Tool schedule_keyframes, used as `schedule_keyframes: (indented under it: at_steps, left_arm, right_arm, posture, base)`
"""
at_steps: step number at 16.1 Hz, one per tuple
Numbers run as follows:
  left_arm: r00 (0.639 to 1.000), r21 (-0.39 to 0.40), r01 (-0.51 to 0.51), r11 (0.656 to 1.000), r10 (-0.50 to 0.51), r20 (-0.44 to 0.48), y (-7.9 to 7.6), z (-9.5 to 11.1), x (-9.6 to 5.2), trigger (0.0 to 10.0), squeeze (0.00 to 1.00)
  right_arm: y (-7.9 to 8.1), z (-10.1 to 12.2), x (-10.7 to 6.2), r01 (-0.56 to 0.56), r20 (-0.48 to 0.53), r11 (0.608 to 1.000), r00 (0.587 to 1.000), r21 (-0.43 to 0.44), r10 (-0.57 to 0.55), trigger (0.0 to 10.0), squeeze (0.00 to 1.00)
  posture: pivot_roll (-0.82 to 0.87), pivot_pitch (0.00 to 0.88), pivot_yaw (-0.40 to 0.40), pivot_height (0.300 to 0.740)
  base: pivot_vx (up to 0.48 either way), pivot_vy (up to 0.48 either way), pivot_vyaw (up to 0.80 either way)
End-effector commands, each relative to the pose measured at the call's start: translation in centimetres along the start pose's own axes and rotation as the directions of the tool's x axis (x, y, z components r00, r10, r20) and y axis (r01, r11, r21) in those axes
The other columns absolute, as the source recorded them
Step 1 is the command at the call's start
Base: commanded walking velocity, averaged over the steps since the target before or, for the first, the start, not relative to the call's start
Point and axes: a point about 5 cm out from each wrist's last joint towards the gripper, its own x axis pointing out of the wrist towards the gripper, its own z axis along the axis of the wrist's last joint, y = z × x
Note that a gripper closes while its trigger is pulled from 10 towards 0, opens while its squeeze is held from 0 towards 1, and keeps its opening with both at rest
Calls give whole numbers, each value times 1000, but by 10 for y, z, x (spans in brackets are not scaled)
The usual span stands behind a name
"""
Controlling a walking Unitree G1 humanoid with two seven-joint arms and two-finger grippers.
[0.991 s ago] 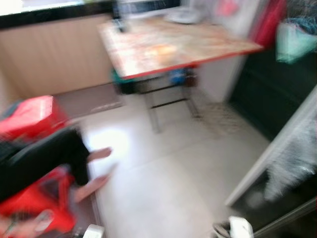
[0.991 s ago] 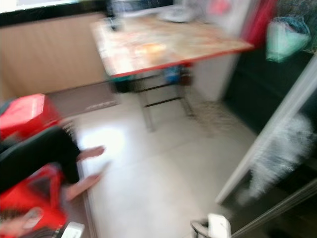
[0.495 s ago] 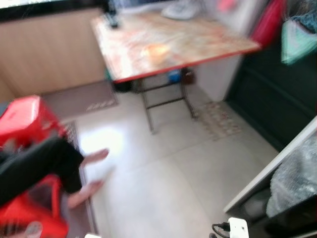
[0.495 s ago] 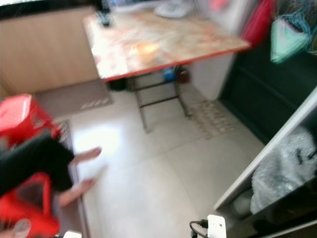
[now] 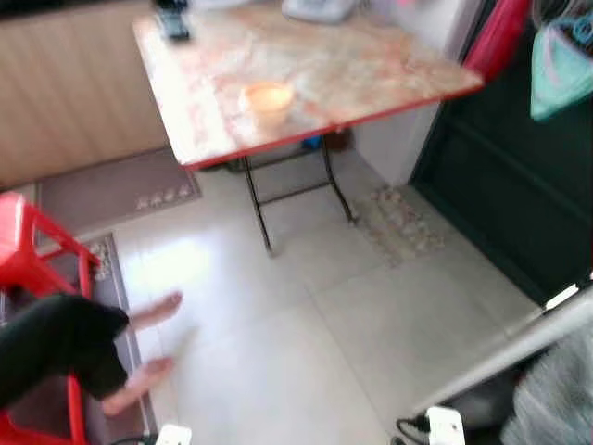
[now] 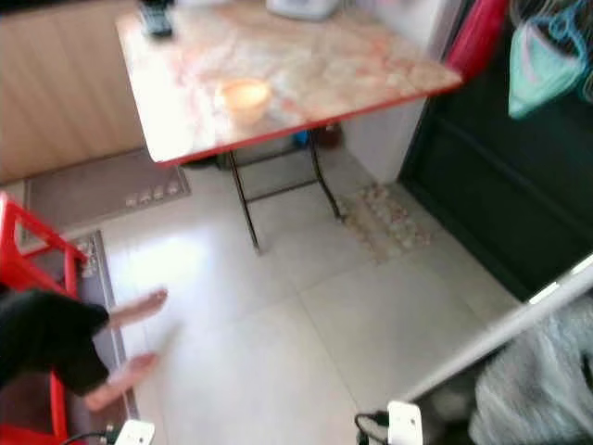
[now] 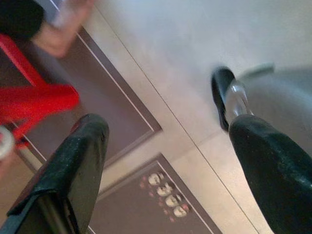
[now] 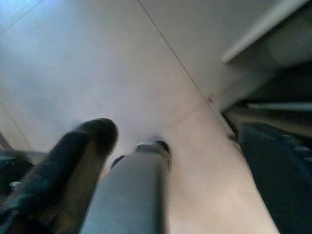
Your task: Restocking fridge
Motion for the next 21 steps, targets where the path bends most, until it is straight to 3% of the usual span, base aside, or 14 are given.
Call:
schedule_keyframes:
  at_steps: [1,3,6,18,21]
  left_arm:
    - [1000,-6,14,1000,-14,-15,-5,-3,0,10000,0]
    - [1000,-7,17,1000,-17,-8,-5,-1,0,10000,0]
    - [1000,-4,22,1000,-22,0,-9,2,1,10000,0]
    - [1000,-10,19,1000,-19,11,-10,8,2,10000,0]
    - [1000,-2,8,1000,-8,20,-8,7,1,10000,0]
  right_arm:
    - [-10,-9,-3,20,-25,1000,999,-15,-21,10000,0]
    - [-9,-7,-3,13,-24,998,1000,-60,-15,10000,0]
    - [-6,-9,-3,8,-29,999,1000,-38,-9,10000,0]
    - [-6,-4,-1,12,-32,1000,999,-18,-13,10000,0]
    - [-9,-5,-2,8,-40,1000,999,-30,-9,10000,0]
  posture:
    - [40,185,1,740]
    - [38,186,1,740]
    - [42,183,3,740]
    - [50,168,-3,740]
    - [56,164,-1,740]
  base:
    - [368,0,0]
    - [362,0,600]
    - [369,0,685]
    - [366,0,0]
    - [244,0,-533]
